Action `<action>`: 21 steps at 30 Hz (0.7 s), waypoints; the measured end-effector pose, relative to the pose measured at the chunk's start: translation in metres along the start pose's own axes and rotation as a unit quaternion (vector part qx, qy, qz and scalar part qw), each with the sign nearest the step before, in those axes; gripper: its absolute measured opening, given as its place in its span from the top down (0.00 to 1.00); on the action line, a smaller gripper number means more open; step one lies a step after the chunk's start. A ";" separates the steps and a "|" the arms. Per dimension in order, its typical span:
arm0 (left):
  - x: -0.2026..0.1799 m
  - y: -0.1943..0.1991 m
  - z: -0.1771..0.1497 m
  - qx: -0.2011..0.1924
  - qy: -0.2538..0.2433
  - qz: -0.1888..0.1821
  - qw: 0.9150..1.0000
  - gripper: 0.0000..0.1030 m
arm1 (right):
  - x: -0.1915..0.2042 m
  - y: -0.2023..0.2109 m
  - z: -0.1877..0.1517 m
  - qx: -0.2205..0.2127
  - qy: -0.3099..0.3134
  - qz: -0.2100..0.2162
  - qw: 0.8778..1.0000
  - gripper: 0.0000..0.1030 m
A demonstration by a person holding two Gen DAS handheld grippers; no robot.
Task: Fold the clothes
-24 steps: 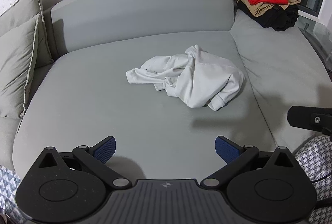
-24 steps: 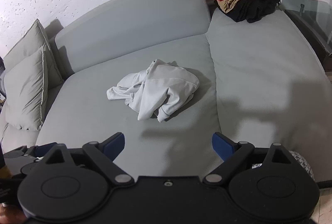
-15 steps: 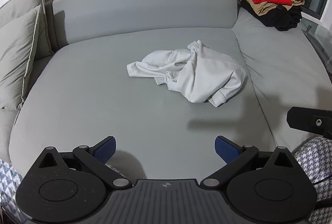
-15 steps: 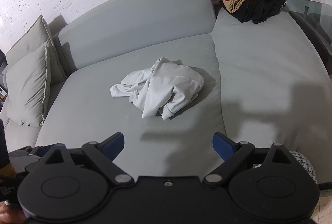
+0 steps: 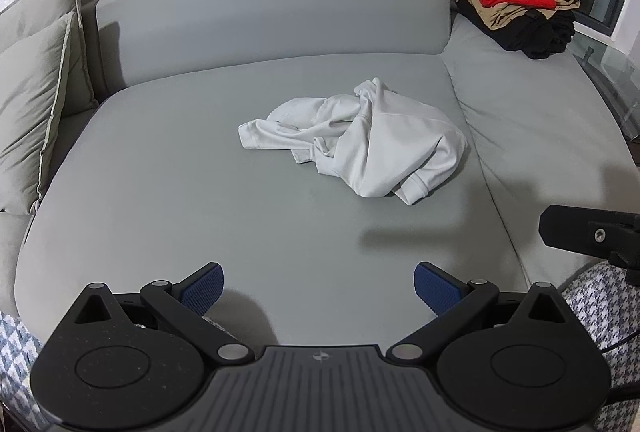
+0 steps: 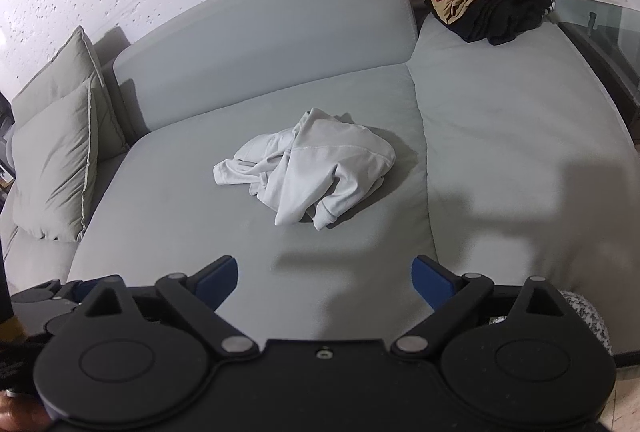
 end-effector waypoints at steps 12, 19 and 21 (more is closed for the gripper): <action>0.005 0.003 0.003 -0.004 0.003 0.006 1.000 0.01 | 0.004 -0.001 0.002 0.001 0.011 0.003 1.000 0.08; 0.006 0.003 0.005 -0.005 0.003 0.007 1.000 0.01 | 0.006 -0.001 0.003 0.000 0.014 0.004 1.000 0.07; 0.006 0.003 0.005 -0.005 0.003 0.008 1.000 0.01 | 0.007 -0.001 0.003 0.000 0.015 0.004 1.000 0.07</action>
Point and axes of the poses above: each gripper's, at about its wrist camera, not at the fingertips, and y roughly against the way its jaws point, x to its left, z to its top, the point moved 4 cm from there along -y, roughly the way its jaws point, and after that the axes turned 8 degrees about y, right-handed, at the moved point
